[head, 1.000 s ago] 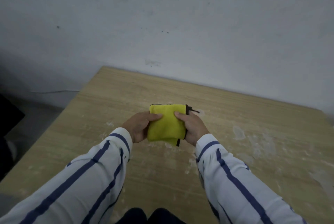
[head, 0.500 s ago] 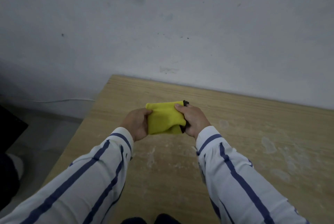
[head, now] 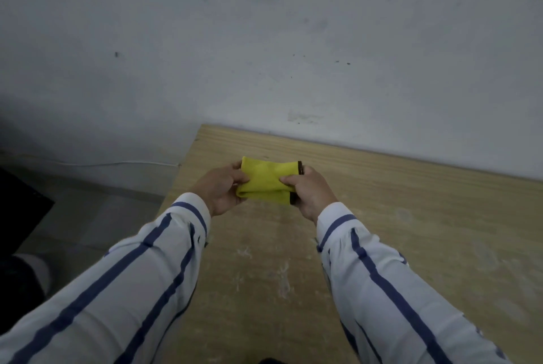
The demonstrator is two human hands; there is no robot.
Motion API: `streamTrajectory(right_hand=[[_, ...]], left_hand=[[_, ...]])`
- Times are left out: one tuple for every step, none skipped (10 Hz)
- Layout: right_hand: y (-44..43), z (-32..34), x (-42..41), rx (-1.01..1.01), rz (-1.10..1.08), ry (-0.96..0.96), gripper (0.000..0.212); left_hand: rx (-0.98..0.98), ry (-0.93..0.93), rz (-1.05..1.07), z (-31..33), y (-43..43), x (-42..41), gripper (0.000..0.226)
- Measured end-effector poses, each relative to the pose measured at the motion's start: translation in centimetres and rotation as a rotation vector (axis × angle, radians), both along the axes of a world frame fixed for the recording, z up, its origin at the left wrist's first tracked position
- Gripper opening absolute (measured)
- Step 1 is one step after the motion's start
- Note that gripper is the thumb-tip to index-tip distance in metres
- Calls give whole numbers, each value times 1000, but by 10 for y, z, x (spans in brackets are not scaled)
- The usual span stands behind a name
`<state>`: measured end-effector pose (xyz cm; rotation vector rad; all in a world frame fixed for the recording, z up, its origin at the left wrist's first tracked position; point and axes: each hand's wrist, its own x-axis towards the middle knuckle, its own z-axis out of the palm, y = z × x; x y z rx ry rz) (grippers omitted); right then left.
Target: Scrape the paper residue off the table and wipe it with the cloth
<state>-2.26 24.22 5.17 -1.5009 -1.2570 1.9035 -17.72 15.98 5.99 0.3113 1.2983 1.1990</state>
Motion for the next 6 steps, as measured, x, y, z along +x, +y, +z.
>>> streamTrajectory(right_hand=[[18,-10,-39,101,57,-66,63],[32,-11,-71,267,93,-121,68],[39,-28,-90,391,134,-228,75],[30,-51,-95,507,291,-596,76],[25,-68,-93,717,539,-794,62],[26,-77,-94,804,713,-833,51]], left_hand=[[-33,201,-6,-5,20,-32,51],[-25,440,11,-17,40,-63,65],[-56,798,31,-29,49,-69,59],[-262,1108,-45,-51,47,-66,61],[-210,1299,-295,-79,44,-66,55],[-226,1430,-446,-95,45,-63,52]])
